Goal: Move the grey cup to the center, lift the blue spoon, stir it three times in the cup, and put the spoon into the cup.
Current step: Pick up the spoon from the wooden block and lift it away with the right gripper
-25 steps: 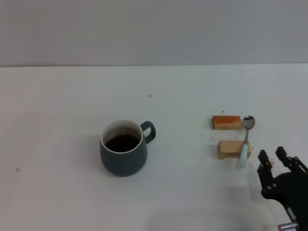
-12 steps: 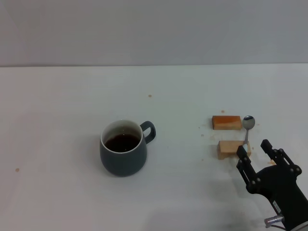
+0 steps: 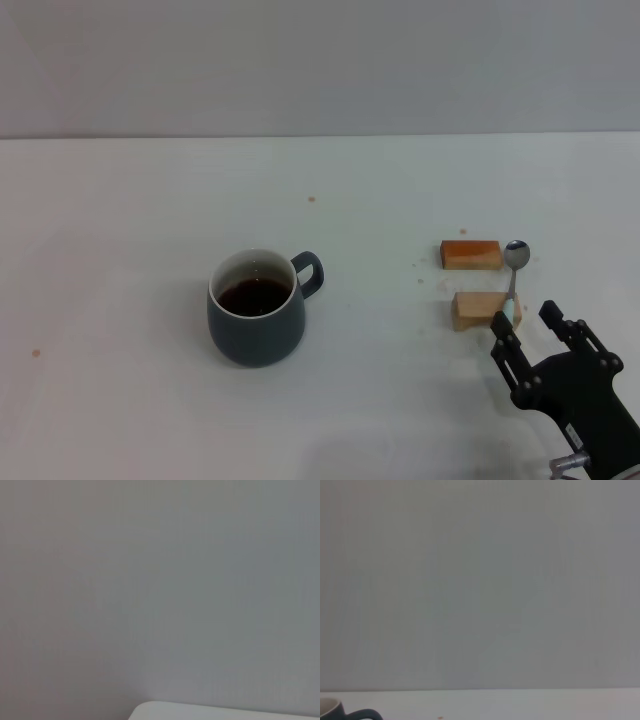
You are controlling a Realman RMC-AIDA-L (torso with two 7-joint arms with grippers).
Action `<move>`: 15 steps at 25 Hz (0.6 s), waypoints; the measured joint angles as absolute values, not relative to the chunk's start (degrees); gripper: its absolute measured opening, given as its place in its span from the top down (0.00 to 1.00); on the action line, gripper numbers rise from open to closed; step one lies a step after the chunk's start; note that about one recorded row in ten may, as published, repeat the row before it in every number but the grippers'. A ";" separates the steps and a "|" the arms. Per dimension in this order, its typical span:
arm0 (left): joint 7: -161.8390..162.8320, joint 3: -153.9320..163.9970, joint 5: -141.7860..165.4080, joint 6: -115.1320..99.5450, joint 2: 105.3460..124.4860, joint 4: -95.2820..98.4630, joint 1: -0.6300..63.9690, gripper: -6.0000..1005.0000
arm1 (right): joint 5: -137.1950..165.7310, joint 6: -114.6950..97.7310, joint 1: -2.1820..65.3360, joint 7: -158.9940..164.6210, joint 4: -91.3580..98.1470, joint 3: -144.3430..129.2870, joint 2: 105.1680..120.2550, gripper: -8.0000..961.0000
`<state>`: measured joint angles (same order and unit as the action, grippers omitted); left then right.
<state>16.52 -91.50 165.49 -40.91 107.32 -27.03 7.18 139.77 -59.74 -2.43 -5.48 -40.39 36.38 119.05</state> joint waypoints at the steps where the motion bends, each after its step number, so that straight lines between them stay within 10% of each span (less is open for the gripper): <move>1: 16.52 -91.50 165.49 -40.79 107.31 -27.19 7.16 1.00 | 139.74 -59.70 -2.33 -4.98 -40.27 36.23 119.05 0.42; 15: 16.53 -91.66 165.50 -40.25 107.20 -28.12 6.94 1.00 | 139.24 -57.96 -1.32 -2.76 -39.30 35.55 119.05 0.45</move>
<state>16.53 -91.66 165.50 -40.25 107.20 -28.12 6.94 139.24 -57.96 -1.32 -2.76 -39.30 35.55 119.05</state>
